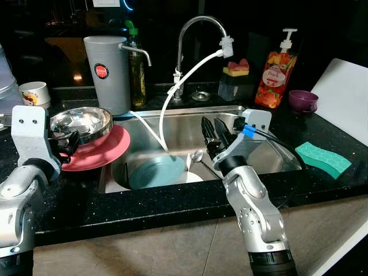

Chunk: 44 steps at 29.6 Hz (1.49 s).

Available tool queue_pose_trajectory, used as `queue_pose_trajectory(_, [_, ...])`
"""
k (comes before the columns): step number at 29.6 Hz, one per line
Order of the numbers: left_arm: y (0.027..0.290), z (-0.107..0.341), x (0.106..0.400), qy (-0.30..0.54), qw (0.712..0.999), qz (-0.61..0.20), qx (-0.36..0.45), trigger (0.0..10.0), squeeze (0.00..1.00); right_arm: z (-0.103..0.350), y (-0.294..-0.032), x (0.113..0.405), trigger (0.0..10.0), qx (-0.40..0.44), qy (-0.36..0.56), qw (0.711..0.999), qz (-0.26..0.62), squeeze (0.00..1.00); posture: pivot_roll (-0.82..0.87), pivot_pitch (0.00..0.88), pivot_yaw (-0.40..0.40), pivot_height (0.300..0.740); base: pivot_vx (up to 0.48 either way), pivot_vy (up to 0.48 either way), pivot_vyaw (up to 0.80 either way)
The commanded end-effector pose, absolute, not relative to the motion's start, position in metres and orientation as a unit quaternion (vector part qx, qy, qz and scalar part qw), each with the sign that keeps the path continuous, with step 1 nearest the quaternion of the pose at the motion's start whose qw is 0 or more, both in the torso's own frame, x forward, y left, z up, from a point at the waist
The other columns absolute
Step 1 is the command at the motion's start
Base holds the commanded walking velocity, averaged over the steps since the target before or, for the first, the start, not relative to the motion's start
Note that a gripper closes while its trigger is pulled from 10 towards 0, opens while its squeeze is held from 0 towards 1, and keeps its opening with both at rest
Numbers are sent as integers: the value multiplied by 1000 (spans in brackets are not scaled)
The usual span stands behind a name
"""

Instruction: Kitchen organization

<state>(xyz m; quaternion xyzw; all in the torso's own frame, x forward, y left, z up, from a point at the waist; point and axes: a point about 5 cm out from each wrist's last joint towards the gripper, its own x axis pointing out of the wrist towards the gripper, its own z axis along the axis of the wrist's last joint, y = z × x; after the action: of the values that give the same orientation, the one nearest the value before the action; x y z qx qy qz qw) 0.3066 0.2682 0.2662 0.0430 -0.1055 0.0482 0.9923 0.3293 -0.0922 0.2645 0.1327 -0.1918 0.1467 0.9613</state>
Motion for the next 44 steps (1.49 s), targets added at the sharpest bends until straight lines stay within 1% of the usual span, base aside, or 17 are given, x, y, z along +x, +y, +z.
queue_pose_trajectory(1, [275,263,308,-103,992,53,57,10000,0,263,-94,330,10000,127,-195,962,144,0,202,78,-29,740,0,0,0])
queue_pose_trajectory(10, [274,257,318,-97,993,44,51,9765,0,265,-95,332,10000,125,-196,962,141,0,193,78,-37,740,0,0,0])
queue_pose_trajectory(11, [273,256,321,-95,993,40,51,8196,0,265,-96,331,10000,125,-197,962,141,0,193,78,-37,740,0,0,0])
queue_pose_trajectory(12, [272,255,322,-94,994,38,51,8196,0,265,-96,331,10000,125,-197,962,141,0,193,78,-37,740,0,0,0])
queue_pose_trajectory(13, [271,254,325,-93,994,37,52,4627,0,265,-96,331,10000,125,-197,962,140,0,188,78,-37,740,0,0,0])
queue_pose_trajectory(14, [271,254,326,-93,994,36,53,4627,0,265,-96,331,10000,125,-197,962,140,0,188,78,-37,740,0,0,0])
queue_pose_trajectory(15, [270,255,328,-96,993,33,53,3020,0,266,-96,331,10000,127,-198,962,140,0,188,78,-37,740,0,0,0])
queue_pose_trajectory(16, [269,255,329,-98,993,31,53,3020,0,266,-96,331,10000,128,-199,962,139,0,188,78,-37,740,0,0,0])
queue_pose_trajectory(17, [269,256,330,-99,993,29,53,1176,0,267,-96,331,10000,129,-199,962,139,0,185,76,-35,740,0,0,0])
queue_pose_trajectory(18, [268,256,331,-99,993,28,54,0,0,267,-96,331,10000,130,-199,961,138,0,185,76,-35,740,0,0,0])
queue_pose_trajectory(25, [267,257,332,-102,992,34,66,0,0,267,-98,331,10000,130,-200,962,136,0,185,76,-35,740,0,0,0])
queue_pose_trajectory(28, [269,261,333,-111,987,66,94,0,0,267,-98,332,10000,131,-199,962,136,0,185,80,-38,740,0,0,0])
queue_pose_trajectory(29, [270,263,333,-116,985,74,107,2784,0,267,-98,332,10000,132,-199,962,136,0,185,80,-38,740,0,0,0])
queue_pose_trajectory(30, [269,266,333,-121,982,82,120,9843,0,267,-98,332,10000,132,-199,961,136,0,186,80,-40,740,0,0,0])
queue_pose_trajectory(32, [269,268,334,-126,980,86,127,10000,0,267,-98,332,10000,132,-199,961,137,0,186,80,-40,740,0,0,0])
queue_pose_trajectory(36, [257,298,330,-190,964,95,162,10000,0,268,-98,333,10000,134,-199,961,137,0,182,82,-42,740,0,0,0])
queue_pose_trajectory(44, [227,345,323,-253,958,28,134,10000,0,268,-99,332,10000,135,-198,961,136,0,181,84,-39,740,0,0,0])
